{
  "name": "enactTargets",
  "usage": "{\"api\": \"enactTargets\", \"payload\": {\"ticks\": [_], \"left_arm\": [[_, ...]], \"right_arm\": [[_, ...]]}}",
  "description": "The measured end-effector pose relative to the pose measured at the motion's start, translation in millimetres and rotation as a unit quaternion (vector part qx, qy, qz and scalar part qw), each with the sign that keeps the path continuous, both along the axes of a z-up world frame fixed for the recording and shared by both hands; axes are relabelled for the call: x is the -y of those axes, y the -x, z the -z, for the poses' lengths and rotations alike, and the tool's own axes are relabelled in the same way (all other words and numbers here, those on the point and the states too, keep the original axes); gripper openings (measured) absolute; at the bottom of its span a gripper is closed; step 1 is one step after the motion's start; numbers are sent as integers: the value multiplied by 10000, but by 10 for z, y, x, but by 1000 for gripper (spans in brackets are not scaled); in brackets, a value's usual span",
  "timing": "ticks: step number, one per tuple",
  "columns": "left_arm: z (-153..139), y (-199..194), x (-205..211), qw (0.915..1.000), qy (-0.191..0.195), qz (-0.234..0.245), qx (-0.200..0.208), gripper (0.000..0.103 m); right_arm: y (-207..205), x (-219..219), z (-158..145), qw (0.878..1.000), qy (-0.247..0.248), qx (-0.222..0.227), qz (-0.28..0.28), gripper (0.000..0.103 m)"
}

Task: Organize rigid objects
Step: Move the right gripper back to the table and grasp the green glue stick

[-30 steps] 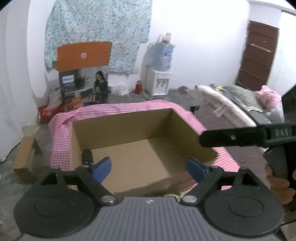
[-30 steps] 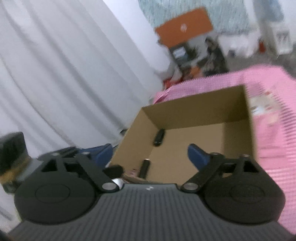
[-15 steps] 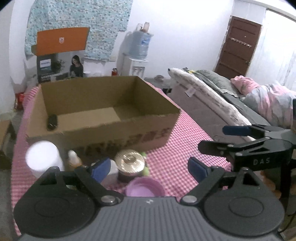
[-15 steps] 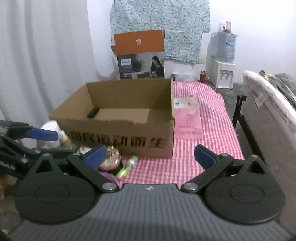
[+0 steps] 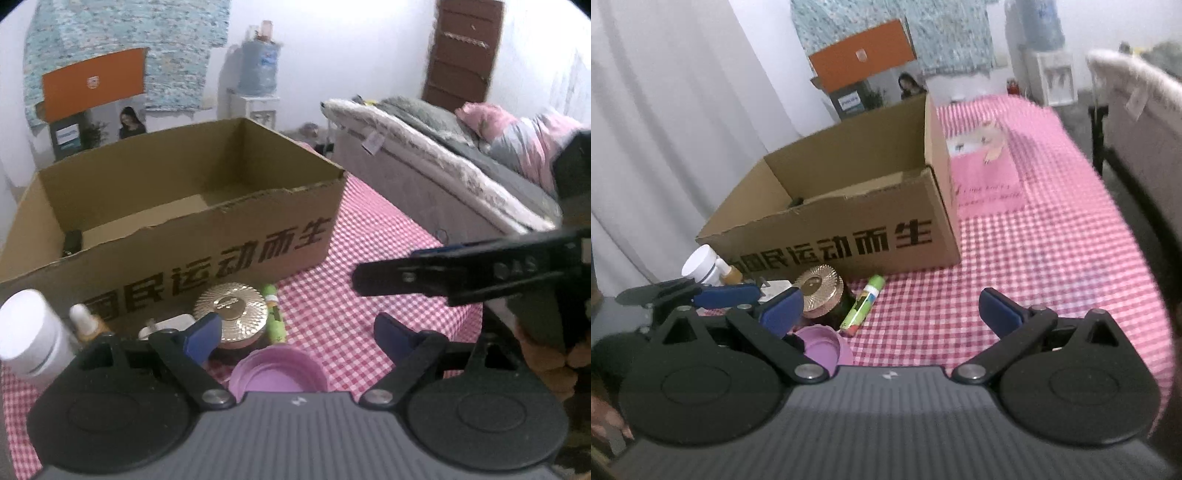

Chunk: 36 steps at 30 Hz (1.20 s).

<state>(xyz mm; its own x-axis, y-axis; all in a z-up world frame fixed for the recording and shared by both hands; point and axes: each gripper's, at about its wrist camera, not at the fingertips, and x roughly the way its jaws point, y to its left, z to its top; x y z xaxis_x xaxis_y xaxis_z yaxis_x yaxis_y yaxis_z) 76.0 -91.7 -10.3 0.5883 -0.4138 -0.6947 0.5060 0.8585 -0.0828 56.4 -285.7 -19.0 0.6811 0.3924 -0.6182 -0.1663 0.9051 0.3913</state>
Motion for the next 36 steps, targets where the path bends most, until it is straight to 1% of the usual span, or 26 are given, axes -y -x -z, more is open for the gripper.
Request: {"api": "enactTargets", "payload": {"ticks": [1, 2, 3, 4, 5, 6, 7, 8, 10, 13, 15, 20, 21, 23, 25, 29, 31, 33, 36], "left_arm": [[28, -21, 30, 10000, -55, 69, -31, 88], [51, -35, 55, 9999, -95, 120, -57, 85], [74, -47, 81, 9998, -122, 155, -86, 80], [98, -58, 99, 9996, -146, 185, -124, 77], [121, -75, 107, 9995, -154, 212, -171, 71], [141, -96, 112, 9994, -147, 233, -219, 67], [156, -110, 112, 9993, -139, 239, -252, 66], [158, -108, 111, 9994, -134, 232, -222, 65], [159, -109, 111, 9994, -149, 264, -180, 64], [156, -115, 112, 9993, -173, 279, -165, 60], [147, -123, 95, 9993, -156, 288, -169, 58], [138, -133, 55, 9993, -64, 308, -207, 57], [139, -127, 49, 9993, -53, 316, -212, 57], [140, -119, 42, 9992, -30, 332, -233, 56], [135, -107, 56, 9991, -22, 347, -234, 56], [121, -83, 108, 9990, -10, 373, -229, 55], [126, -67, 151, 9987, 8, 437, -267, 55], [136, -59, 203, 9983, -17, 507, -282, 52], [152, -60, 291, 9974, -21, 640, -331, 52]], "right_arm": [[-48, -18, 34, 10000, -47, -45, -37, 100], [-96, -35, 68, 9999, -94, -79, -83, 99], [-156, -65, 109, 9997, -142, -112, -151, 96], [-199, -82, 130, 9995, -161, -149, -207, 90], [-249, -109, 159, 9993, -166, -191, -268, 87], [-304, -138, 190, 9990, -159, -241, -334, 79], [-365, -169, 224, 9986, -138, -311, -399, 72], [-421, -210, 261, 9981, -114, -380, -462, 68], [-505, -277, 311, 9973, -47, -470, -567, 56], [-608, -393, 385, 9961, 132, -558, -674, 47], [-666, -437, 411, 9954, 221, -601, -718, 46], [-760, -546, 485, 9940, 457, -651, -756, 40], [-774, -569, 505, 9936, 501, -651, -780, 37], [-774, -635, 510, 9926, 688, -552, -837, 35], [-755, -703, 520, 9913, 848, -478, -890, 27], [-695, -771, 533, 9877, 1181, -343, -961, 18], [-657, -734, 532, 9876, 1211, -348, -936, 16], [-612, -670, 538, 9882, 1208, -359, -875, 15], [-546, -559, 542, 9892, 1190, -368, -769, 15]]}}
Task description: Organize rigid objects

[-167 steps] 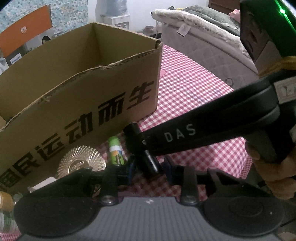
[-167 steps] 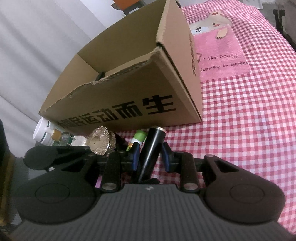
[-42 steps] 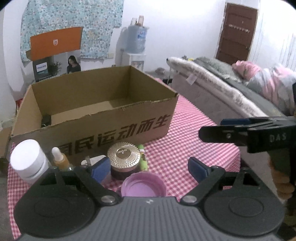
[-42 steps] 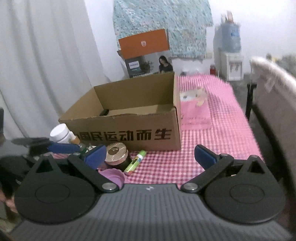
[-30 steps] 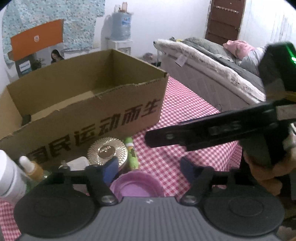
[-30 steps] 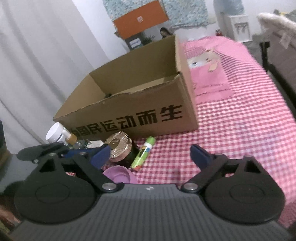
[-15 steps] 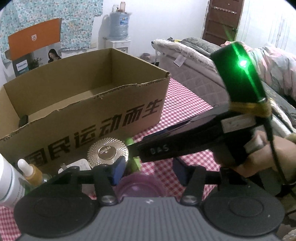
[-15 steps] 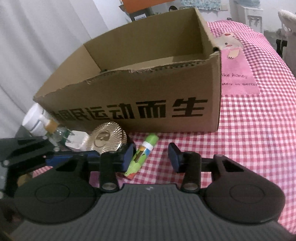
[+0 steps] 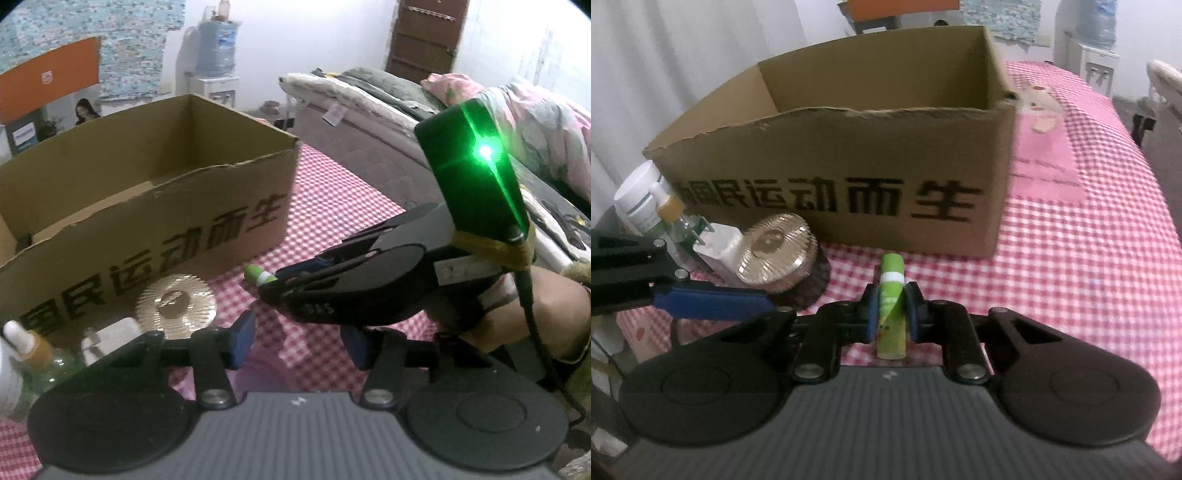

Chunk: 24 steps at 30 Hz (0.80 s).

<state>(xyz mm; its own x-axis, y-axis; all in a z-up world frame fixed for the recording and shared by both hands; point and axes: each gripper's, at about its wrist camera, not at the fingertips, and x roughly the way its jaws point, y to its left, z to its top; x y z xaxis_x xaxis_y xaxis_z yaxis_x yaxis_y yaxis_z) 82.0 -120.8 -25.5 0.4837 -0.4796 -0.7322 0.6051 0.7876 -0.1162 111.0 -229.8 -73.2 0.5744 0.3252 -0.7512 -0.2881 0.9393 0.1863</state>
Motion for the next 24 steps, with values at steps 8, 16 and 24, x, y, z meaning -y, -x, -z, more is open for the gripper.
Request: {"api": "enactTargets", "payload": {"ticks": [8, 16, 24], "left_arm": [[88, -93, 299, 9995, -105, 228, -166, 49], [272, -278, 469, 9986, -271, 110, -430, 44], [386, -418, 555, 9979, -363, -37, -527, 42]], "right_arm": [[16, 391, 39, 9965, -742, -304, 240, 15], [-16, 643, 83, 9901, -1277, -554, 174, 15], [-51, 732, 107, 9865, -1511, -626, 82, 15]]}}
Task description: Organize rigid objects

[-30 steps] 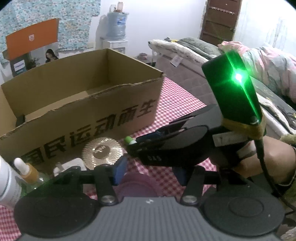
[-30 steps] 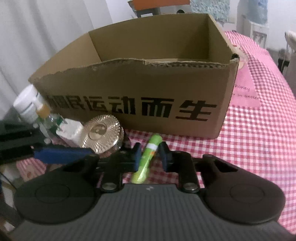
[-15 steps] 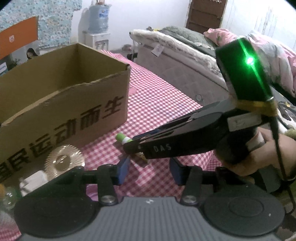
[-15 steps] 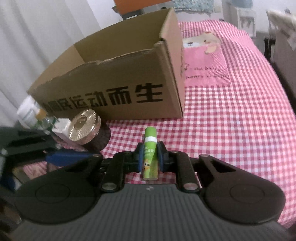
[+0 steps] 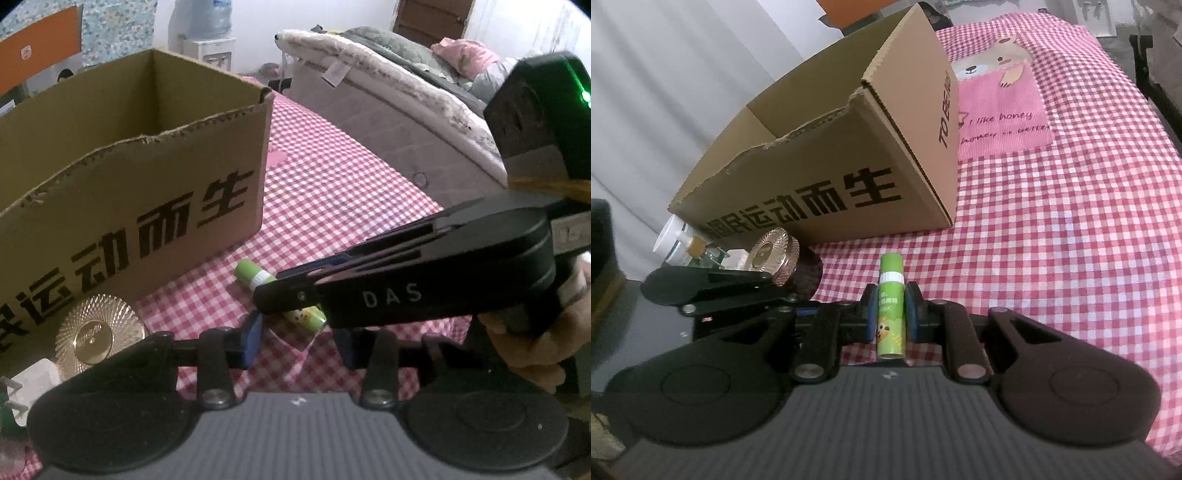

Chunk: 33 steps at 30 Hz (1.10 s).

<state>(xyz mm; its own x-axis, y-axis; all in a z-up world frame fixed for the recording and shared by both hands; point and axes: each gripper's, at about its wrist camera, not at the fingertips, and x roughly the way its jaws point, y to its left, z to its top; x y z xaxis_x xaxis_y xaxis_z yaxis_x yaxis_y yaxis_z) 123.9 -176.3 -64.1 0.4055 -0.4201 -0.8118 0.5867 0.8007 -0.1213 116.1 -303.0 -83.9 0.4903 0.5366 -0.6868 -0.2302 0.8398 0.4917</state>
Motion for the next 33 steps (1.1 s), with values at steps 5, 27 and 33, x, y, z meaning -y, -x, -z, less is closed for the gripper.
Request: {"api": "enactTargets", "payload": {"ticks": [5, 27, 33], "left_arm": [[-16, -16, -43, 9998, 134, -116, -81, 42], [-100, 110, -49, 9997, 139, -195, 70, 37], [-57, 46, -42, 9994, 201, -254, -122, 37]], "right_arm": [[9, 25, 8, 9999, -126, 38, 82, 15], [225, 407, -223, 9950, -650, 182, 731, 18], [229, 445, -30, 9927, -902, -220, 776, 18]]}}
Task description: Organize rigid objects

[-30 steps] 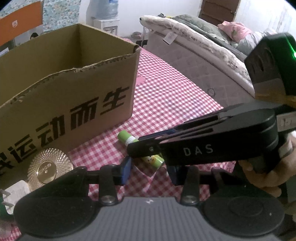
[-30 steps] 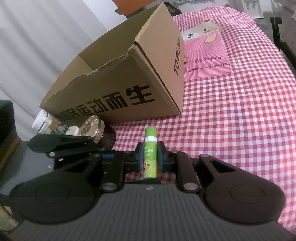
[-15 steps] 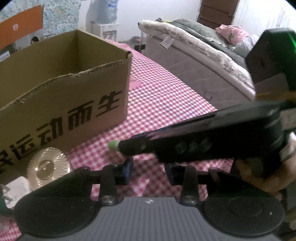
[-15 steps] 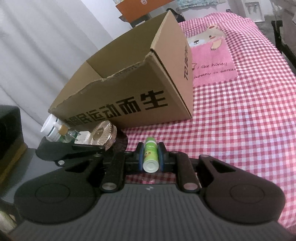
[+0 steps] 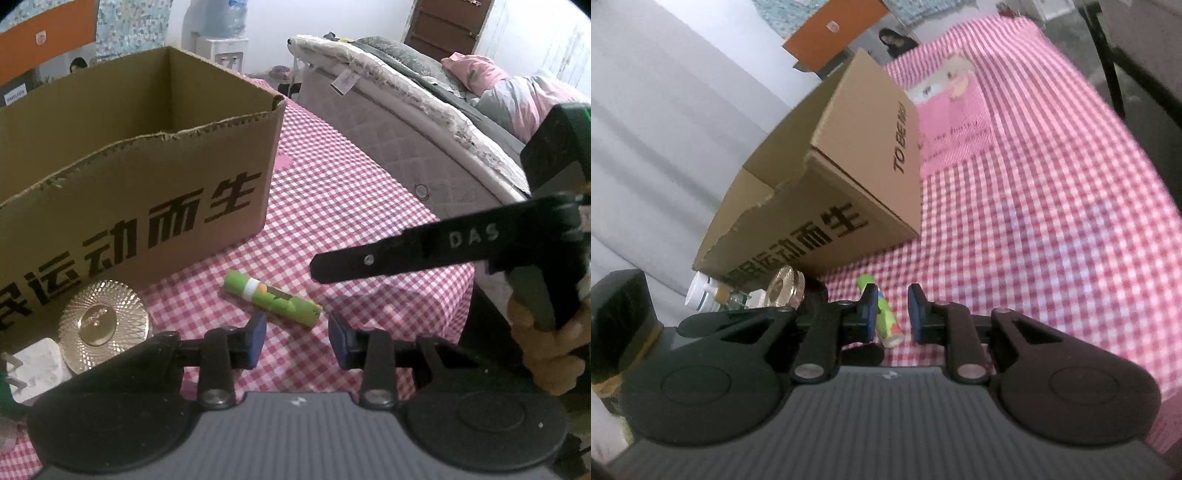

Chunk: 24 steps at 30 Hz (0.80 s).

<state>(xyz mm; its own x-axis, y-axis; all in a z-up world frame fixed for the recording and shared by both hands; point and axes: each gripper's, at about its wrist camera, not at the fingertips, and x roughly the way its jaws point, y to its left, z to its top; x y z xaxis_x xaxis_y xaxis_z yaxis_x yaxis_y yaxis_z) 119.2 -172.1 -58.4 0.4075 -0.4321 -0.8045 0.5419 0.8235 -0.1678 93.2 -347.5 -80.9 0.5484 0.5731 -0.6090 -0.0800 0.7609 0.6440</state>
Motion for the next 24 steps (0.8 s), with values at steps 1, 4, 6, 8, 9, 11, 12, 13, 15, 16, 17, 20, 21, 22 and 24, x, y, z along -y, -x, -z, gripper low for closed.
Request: {"api": "enactTargets", "payload": {"ticks": [1, 4, 6, 8, 9, 11, 12, 13, 15, 16, 17, 20, 21, 22, 24], "left_arm": [[13, -9, 3, 10000, 2, -4, -20, 37], [43, -47, -16, 9999, 3, -63, -79, 37], [56, -63, -54, 9999, 42, -113, -107, 35], [59, -76, -85, 9998, 77, -138, -127, 34], [61, -72, -91, 9998, 80, -147, -124, 32], [55, -75, -89, 9998, 52, -164, -92, 32], [55, -73, -92, 9998, 37, -172, -70, 32], [49, -75, -111, 9998, 56, -174, -75, 32], [49, -76, -130, 9998, 89, -186, -87, 32], [51, -77, -138, 9997, 90, -188, -86, 31], [54, -77, -139, 9998, 74, -193, -72, 28], [62, -78, -135, 9998, 14, -202, -26, 26], [61, -77, -144, 9998, 4, -216, 0, 25], [62, -76, -143, 9997, -9, -221, 31, 25], [62, -77, -137, 9997, -34, -232, 87, 26]], "right_arm": [[4, -13, 28, 10000, -19, -21, -11, 18], [-48, -74, 85, 9999, -103, -95, -88, 18], [-106, -113, 128, 9997, -109, -153, -159, 18], [-165, -143, 180, 9992, -182, -262, -259, 17], [-191, -163, 196, 9986, -288, -309, -332, 17], [-218, -202, 215, 9975, -403, -374, -443, 17], [-222, -220, 214, 9973, -418, -373, -474, 18], [-226, -235, 215, 9971, -433, -367, -499, 18], [-229, -250, 210, 9969, -476, -360, -521, 18], [-233, -245, 215, 9965, -530, -363, -532, 18], [-235, -237, 216, 9962, -570, -371, -539, 18], [-233, -128, 207, 9959, -614, -401, -521, 18], [-244, -104, 205, 9962, -587, -396, -499, 17], [-250, -103, 201, 9965, -551, -373, -497, 16], [-257, -156, 188, 9974, -417, -308, -494, 16]]}}
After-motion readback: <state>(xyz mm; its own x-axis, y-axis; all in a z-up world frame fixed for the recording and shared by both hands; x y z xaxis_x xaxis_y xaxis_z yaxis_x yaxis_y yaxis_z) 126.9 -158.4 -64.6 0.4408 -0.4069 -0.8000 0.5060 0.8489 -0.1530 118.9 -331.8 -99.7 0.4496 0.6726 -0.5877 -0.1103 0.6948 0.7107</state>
